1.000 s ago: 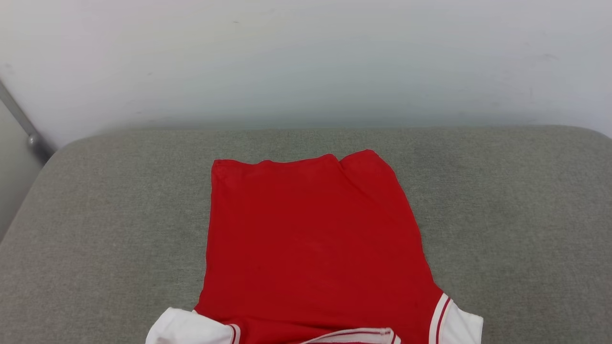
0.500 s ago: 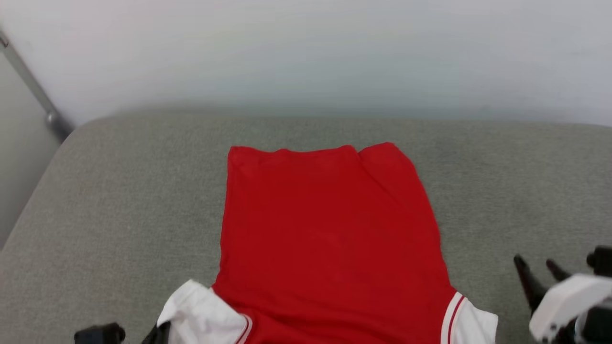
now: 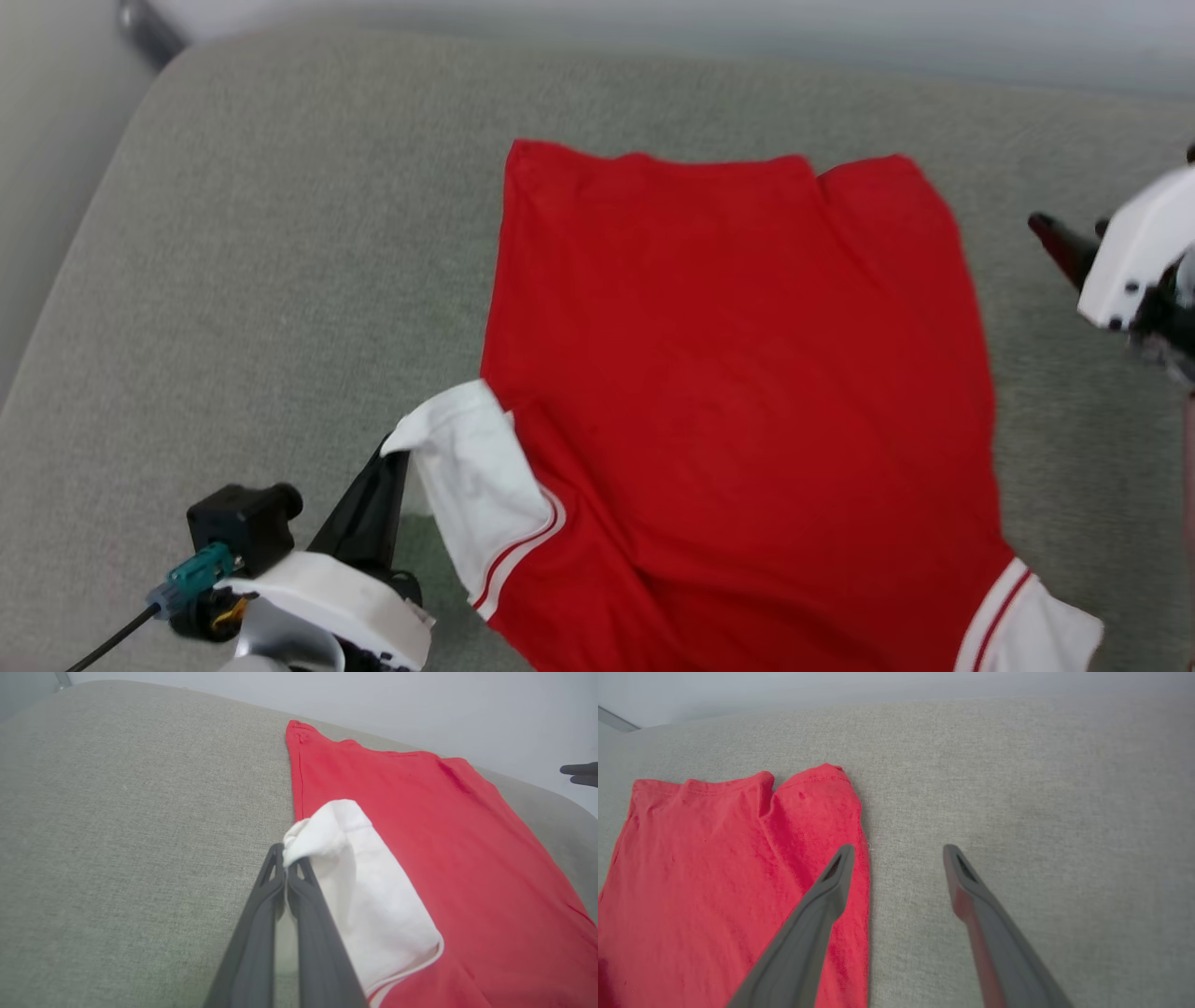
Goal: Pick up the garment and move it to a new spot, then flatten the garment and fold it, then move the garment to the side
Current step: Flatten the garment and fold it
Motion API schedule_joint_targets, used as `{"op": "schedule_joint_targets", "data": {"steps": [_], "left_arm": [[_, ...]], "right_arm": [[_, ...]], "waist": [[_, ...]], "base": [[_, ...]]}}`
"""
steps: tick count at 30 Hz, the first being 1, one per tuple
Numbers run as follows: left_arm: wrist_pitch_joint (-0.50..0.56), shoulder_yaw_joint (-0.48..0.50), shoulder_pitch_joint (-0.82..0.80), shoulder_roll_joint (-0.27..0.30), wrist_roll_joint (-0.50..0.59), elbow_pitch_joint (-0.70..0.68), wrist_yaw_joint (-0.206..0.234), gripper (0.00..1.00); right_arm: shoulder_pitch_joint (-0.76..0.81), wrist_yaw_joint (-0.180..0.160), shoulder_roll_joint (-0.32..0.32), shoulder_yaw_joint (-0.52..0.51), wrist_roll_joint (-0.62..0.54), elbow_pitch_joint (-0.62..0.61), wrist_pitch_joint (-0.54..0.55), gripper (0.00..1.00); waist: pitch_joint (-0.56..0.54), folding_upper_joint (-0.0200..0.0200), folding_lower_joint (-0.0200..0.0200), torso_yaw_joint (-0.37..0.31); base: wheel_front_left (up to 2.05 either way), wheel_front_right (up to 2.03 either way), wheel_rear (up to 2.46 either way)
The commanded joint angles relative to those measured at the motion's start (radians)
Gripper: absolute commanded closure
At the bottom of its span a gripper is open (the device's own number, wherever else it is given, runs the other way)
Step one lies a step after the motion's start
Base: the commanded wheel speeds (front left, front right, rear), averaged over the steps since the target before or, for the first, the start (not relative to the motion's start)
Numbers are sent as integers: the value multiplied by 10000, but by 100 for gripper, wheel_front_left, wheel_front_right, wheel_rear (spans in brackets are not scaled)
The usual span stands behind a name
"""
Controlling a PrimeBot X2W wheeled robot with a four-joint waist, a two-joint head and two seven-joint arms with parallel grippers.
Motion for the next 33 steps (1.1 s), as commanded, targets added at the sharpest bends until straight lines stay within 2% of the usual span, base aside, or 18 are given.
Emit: {"op": "schedule_joint_targets", "data": {"steps": [1, 10, 18, 19, 20, 21, 26, 33], "left_arm": [[-119, -46, -398, -128, 138, -42, -90, 100], [-467, -222, -1310, -494, 371, -39, -449, 100], [-620, -289, -1527, -649, 349, 256, -583, 100], [-636, -292, -1517, -667, 327, 295, -587, 100], [-647, -294, -1499, -670, 314, 340, -586, 100], [-644, -296, -1483, -678, 297, 386, -589, 100], [-635, -340, -1415, -679, 219, 571, -633, 100], [-620, -240, -1075, -555, 61, 766, -536, 100]], "right_arm": [[-742, -4, -28, 113, -171, 322, 489, 0], [-2806, -4, -103, 418, -781, 1233, 1679, 0], [-2633, -5, 205, 469, -999, 2547, 2843, 0], [-2578, -4, 304, 404, -965, 2711, 3052, 58], [-2582, -4, 407, 396, -958, 2792, 3246, 92], [-2598, -4, 438, 431, -1018, 2822, 3379, 100], [-2905, -5, 167, 481, -1208, 2571, 3435, 100], [-3057, -5, -831, 1182, -1089, 1558, 3311, 100]], "waist": [[1061, 0, -3, 675], [2210, 0, -3, 1303], [2478, 0, -3, 1435], [2472, 0, -3, 1432], [2474, 0, -3, 1419], [2467, 0, -3, 1407], [2211, 0, -3, 1367], [1325, 0, -3, 1098]], "base": [[0, 0, 0], [0, 0, 0], [0, 0, 0], [0, 0, 0], [0, 0, 0], [0, 0, 0], [0, 0, 0], [0, 0, 0]]}}
